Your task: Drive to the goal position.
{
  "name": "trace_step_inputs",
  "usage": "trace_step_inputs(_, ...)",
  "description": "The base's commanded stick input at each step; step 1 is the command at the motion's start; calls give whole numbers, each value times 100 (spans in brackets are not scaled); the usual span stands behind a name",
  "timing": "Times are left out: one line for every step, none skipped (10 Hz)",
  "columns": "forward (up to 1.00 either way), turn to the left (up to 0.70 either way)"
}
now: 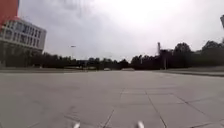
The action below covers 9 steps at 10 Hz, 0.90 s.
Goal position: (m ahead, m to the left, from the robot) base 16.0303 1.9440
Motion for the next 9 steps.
trace_step_inputs(50,0)
trace_step_inputs(50,0)
trace_step_inputs(50,0)
trace_step_inputs(50,0)
trace_step_inputs(50,0)
trace_step_inputs(50,0)
trace_step_inputs(50,0)
trace_step_inputs(50,0)
trace_step_inputs(50,0)
